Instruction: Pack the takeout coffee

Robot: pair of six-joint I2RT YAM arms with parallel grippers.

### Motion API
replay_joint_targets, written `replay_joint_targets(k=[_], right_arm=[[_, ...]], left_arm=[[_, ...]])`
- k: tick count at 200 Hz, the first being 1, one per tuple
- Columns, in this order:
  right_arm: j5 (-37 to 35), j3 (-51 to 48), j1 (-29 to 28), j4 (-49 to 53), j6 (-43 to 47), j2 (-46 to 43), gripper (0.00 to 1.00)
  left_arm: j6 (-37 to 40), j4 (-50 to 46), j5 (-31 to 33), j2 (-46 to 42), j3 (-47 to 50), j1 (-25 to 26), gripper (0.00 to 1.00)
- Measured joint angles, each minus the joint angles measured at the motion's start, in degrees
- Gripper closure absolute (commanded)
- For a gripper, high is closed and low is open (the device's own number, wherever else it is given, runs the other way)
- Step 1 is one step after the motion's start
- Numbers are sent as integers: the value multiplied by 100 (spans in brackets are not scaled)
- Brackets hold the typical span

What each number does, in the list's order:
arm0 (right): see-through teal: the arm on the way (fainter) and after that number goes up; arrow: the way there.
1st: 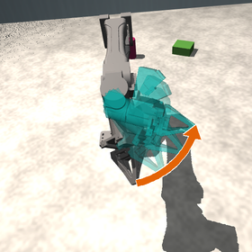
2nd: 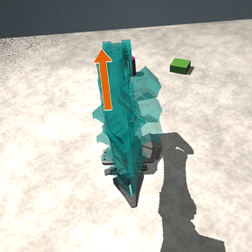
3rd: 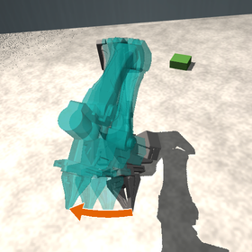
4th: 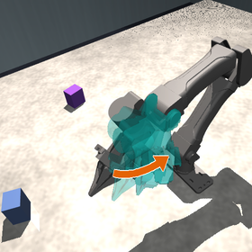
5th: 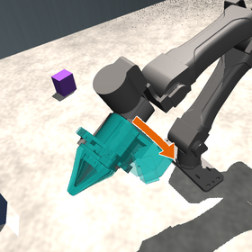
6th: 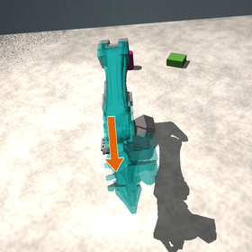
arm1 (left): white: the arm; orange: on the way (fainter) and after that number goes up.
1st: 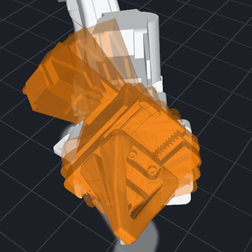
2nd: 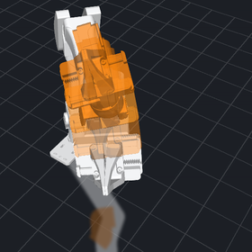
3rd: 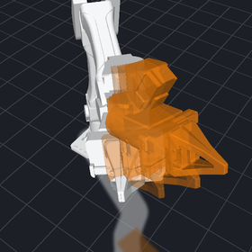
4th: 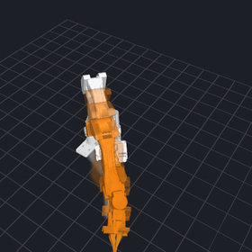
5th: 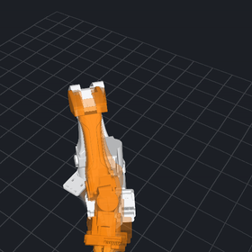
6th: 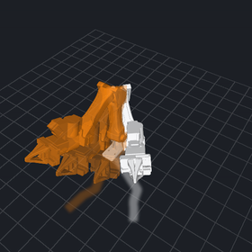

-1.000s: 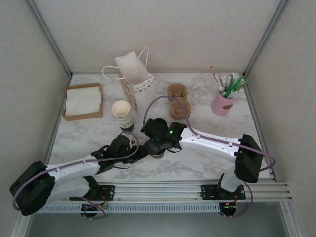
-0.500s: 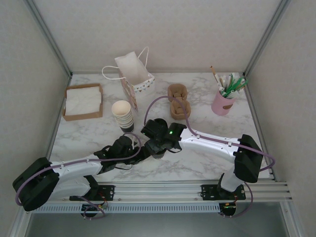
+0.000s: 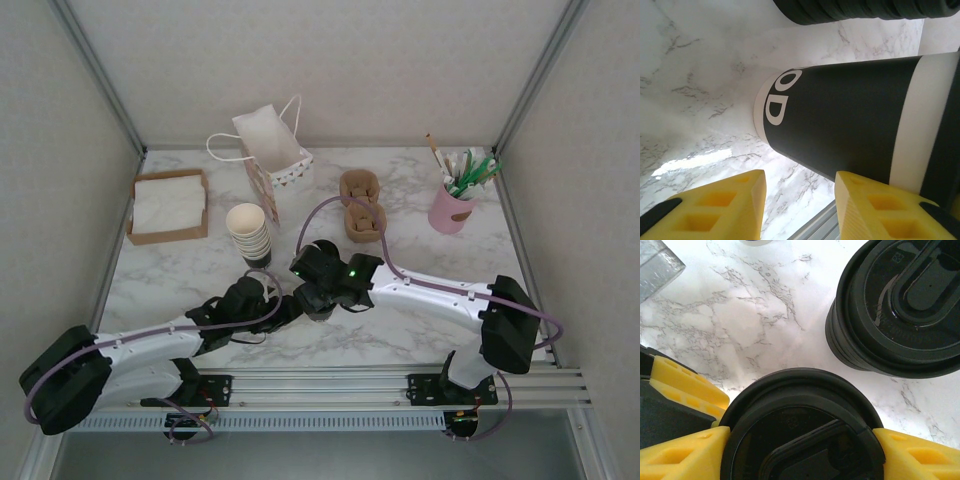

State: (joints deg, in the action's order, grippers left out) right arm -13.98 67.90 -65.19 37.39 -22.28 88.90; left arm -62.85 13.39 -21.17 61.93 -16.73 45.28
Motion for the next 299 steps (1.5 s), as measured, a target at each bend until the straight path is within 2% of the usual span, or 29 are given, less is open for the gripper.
replay_joint_targets(k=[66,144,247,299], right_arm=[[-48,-201,0,-291,-166,-101,31],[-39,-107,-22,-94,-168,-50,19],[-37,227,-22,498,-92,20,2],[13,267,-22,568,-90,11,1]], left_arm=[[2,-271,138,-501,74,-20,55],[68,-1080,297,-1453,118,-494,52],[319,-1357,293,-1462,109,-708,50],[413,-1429,293,-1392,-42,-715,50]])
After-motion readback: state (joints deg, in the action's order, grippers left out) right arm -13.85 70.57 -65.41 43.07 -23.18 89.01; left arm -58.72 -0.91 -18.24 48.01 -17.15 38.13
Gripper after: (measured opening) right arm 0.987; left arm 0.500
